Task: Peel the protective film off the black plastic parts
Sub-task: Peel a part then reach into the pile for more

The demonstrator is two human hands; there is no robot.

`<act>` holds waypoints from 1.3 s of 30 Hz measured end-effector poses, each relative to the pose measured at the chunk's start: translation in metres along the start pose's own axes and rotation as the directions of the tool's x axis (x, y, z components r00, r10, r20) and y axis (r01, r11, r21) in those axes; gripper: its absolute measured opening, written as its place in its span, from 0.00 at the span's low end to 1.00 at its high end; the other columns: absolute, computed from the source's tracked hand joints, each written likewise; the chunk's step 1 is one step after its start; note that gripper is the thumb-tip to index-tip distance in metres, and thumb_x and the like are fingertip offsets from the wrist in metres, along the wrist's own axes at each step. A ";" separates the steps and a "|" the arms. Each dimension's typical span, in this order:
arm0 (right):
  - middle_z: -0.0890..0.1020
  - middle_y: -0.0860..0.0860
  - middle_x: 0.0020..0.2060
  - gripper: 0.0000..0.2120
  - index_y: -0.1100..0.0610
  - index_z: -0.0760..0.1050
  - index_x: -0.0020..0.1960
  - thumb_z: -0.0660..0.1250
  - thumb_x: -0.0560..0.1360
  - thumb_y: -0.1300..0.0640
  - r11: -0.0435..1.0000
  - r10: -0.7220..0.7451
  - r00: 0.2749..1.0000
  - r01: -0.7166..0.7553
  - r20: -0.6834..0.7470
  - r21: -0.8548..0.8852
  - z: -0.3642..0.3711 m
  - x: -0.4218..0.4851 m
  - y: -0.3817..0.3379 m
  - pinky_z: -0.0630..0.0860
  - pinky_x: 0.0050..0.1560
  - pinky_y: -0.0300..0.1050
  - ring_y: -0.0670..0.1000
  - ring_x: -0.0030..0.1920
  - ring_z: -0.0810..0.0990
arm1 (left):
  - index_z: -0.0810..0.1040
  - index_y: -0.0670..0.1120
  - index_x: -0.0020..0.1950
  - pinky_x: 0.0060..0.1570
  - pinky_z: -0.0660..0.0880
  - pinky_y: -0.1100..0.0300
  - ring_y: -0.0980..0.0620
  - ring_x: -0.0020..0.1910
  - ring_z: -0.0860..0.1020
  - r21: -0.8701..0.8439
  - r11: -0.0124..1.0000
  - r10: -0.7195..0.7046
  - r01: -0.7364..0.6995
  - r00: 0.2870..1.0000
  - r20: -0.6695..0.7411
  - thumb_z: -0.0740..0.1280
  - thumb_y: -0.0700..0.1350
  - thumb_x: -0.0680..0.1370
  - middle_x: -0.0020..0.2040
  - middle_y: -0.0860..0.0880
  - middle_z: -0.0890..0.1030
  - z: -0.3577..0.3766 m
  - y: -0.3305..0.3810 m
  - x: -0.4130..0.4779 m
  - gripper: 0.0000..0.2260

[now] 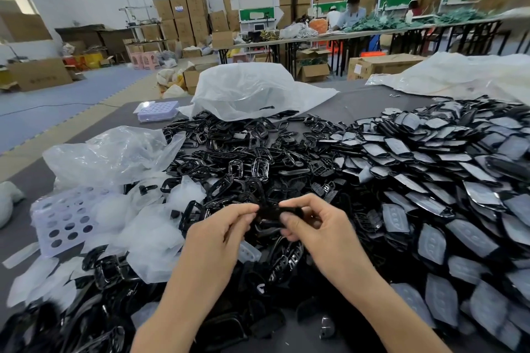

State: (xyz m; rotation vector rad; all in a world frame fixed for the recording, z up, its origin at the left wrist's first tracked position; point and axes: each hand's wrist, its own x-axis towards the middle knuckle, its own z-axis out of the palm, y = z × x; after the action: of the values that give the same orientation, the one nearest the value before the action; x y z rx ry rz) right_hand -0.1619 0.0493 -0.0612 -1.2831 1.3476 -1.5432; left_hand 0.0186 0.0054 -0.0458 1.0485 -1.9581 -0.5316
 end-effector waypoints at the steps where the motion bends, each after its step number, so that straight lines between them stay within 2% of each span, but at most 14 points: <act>1: 0.86 0.46 0.39 0.12 0.40 0.82 0.49 0.73 0.77 0.59 1.000 -0.008 0.999 0.008 -0.051 -0.005 -0.003 0.002 0.001 0.82 0.45 0.40 0.49 0.41 0.87 | 0.82 0.64 0.52 0.49 0.73 0.74 0.70 0.48 0.79 0.051 0.999 -0.019 0.017 0.999 0.038 0.69 0.45 0.79 0.46 0.70 0.82 -0.005 -0.004 0.001 0.12; 6: 0.84 0.45 0.38 0.10 0.40 0.82 0.49 0.73 0.77 0.56 1.000 0.003 0.988 -0.001 -0.156 0.010 -0.010 0.006 0.007 0.82 0.46 0.46 0.48 0.40 0.86 | 0.78 0.63 0.61 0.61 0.62 0.64 0.63 0.57 0.66 0.438 0.894 -0.059 -0.091 0.946 0.317 0.67 0.58 0.78 0.54 0.67 0.72 -0.007 -0.014 -0.003 0.11; 9: 0.83 0.41 0.38 0.10 0.39 0.82 0.49 0.73 0.77 0.55 1.000 0.015 0.990 -0.013 -0.142 0.009 -0.009 0.006 0.007 0.82 0.47 0.46 0.48 0.41 0.86 | 0.77 0.63 0.60 0.59 0.60 0.62 0.60 0.59 0.66 0.542 0.836 -0.113 -0.093 0.936 0.335 0.64 0.62 0.78 0.54 0.64 0.68 -0.004 -0.012 -0.004 0.12; 13: 0.83 0.41 0.38 0.11 0.39 0.82 0.48 0.73 0.77 0.57 0.999 0.023 0.991 -0.019 -0.129 0.038 -0.009 0.006 0.006 0.81 0.44 0.40 0.48 0.41 0.86 | 0.76 0.60 0.50 0.59 0.61 0.62 0.59 0.57 0.67 0.585 0.808 -0.142 -0.069 0.941 0.306 0.63 0.62 0.79 0.50 0.61 0.69 -0.005 -0.012 -0.003 0.08; 15: 0.84 0.42 0.37 0.11 0.42 0.83 0.47 0.73 0.77 0.59 0.995 0.050 0.992 -0.039 -0.120 0.094 -0.009 0.007 0.006 0.80 0.41 0.36 0.49 0.41 0.86 | 0.73 0.59 0.47 0.56 0.65 0.63 0.60 0.53 0.70 0.494 0.867 -0.077 -0.056 0.966 0.245 0.63 0.59 0.80 0.47 0.61 0.72 -0.004 -0.008 -0.004 0.05; 17: 0.85 0.45 0.36 0.10 0.47 0.84 0.47 0.72 0.77 0.62 0.981 0.091 0.991 -0.073 -0.099 0.179 -0.008 0.008 0.005 0.80 0.40 0.36 0.50 0.40 0.87 | 0.72 0.60 0.47 0.46 0.69 0.67 0.60 0.45 0.74 0.194 0.980 -0.071 0.050 0.992 0.102 0.63 0.54 0.80 0.44 0.60 0.77 0.000 0.000 -0.004 0.02; 19: 0.86 0.50 0.38 0.09 0.50 0.84 0.47 0.72 0.77 0.64 0.960 0.128 0.988 -0.102 -0.082 0.262 -0.008 0.009 0.004 0.81 0.40 0.38 0.52 0.41 0.87 | 0.75 0.62 0.50 0.36 0.71 0.67 0.57 0.35 0.75 -0.104 0.987 -0.117 0.119 0.993 0.032 0.64 0.47 0.80 0.40 0.57 0.79 0.006 0.008 -0.005 0.08; 22: 0.87 0.52 0.40 0.07 0.54 0.83 0.50 0.70 0.77 0.64 0.923 0.176 0.980 -0.134 -0.088 0.360 -0.008 0.010 0.004 0.82 0.40 0.38 0.55 0.43 0.87 | 0.81 0.61 0.50 0.41 0.76 0.66 0.55 0.37 0.81 -0.295 0.926 -0.220 0.235 0.972 0.085 0.63 0.41 0.82 0.38 0.53 0.84 0.013 0.015 -0.005 0.15; 24: 0.87 0.53 0.41 0.07 0.55 0.82 0.51 0.70 0.78 0.65 0.906 0.201 0.973 -0.142 -0.111 0.398 -0.010 0.011 0.005 0.81 0.40 0.38 0.55 0.43 0.87 | 0.83 0.62 0.51 0.48 0.77 0.66 0.56 0.43 0.83 -0.389 0.863 -0.289 0.323 0.946 0.145 0.61 0.37 0.82 0.42 0.53 0.86 0.015 0.014 -0.005 0.20; 27: 0.87 0.54 0.43 0.07 0.54 0.82 0.51 0.69 0.78 0.64 0.901 0.214 0.967 -0.141 -0.137 0.410 -0.012 0.012 0.006 0.81 0.41 0.38 0.54 0.44 0.87 | 0.82 0.64 0.56 0.51 0.77 0.68 0.58 0.49 0.84 -0.408 0.849 -0.279 0.336 0.941 0.193 0.62 0.34 0.81 0.52 0.60 0.85 0.015 0.012 -0.005 0.23; 29: 0.87 0.54 0.43 0.07 0.54 0.82 0.52 0.69 0.78 0.64 0.895 0.220 0.965 -0.142 -0.142 0.424 -0.012 0.012 0.005 0.81 0.41 0.38 0.54 0.44 0.87 | 0.81 0.64 0.58 0.52 0.76 0.69 0.61 0.52 0.83 -0.373 0.883 -0.230 0.284 0.956 0.183 0.65 0.39 0.81 0.54 0.64 0.83 0.017 0.013 -0.006 0.19; 32: 0.87 0.52 0.42 0.07 0.56 0.81 0.53 0.69 0.78 0.64 0.888 0.230 0.962 -0.145 -0.147 0.437 -0.013 0.012 0.004 0.81 0.41 0.37 0.54 0.43 0.87 | 0.83 0.64 0.53 0.52 0.77 0.66 0.61 0.51 0.82 -0.377 0.894 -0.213 0.243 0.970 0.120 0.69 0.52 0.78 0.51 0.62 0.85 0.020 0.015 -0.005 0.08; 35: 0.87 0.50 0.40 0.06 0.56 0.81 0.53 0.69 0.79 0.65 0.897 0.218 0.965 -0.141 -0.143 0.419 -0.012 0.012 0.003 0.81 0.41 0.37 0.53 0.42 0.87 | 0.85 0.59 0.49 0.52 0.78 0.58 0.59 0.52 0.81 -0.381 0.899 -0.193 0.214 0.977 0.094 0.65 0.56 0.76 0.52 0.58 0.84 0.020 0.015 -0.005 0.09; 39: 0.87 0.51 0.39 0.06 0.57 0.80 0.53 0.68 0.79 0.65 0.916 0.202 0.968 -0.135 -0.145 0.378 -0.011 0.012 0.002 0.81 0.39 0.36 0.52 0.41 0.87 | 0.83 0.62 0.53 0.45 0.74 0.70 0.64 0.43 0.80 -0.382 0.896 -0.197 0.226 0.974 0.113 0.66 0.52 0.79 0.51 0.60 0.84 0.019 0.014 -0.005 0.08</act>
State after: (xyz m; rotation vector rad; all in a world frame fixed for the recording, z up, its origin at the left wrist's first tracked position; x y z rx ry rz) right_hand -0.1756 0.0410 -0.0601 -0.7902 1.1721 -1.7206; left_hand -0.0023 0.0169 -0.0495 0.9955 -1.7052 -1.0492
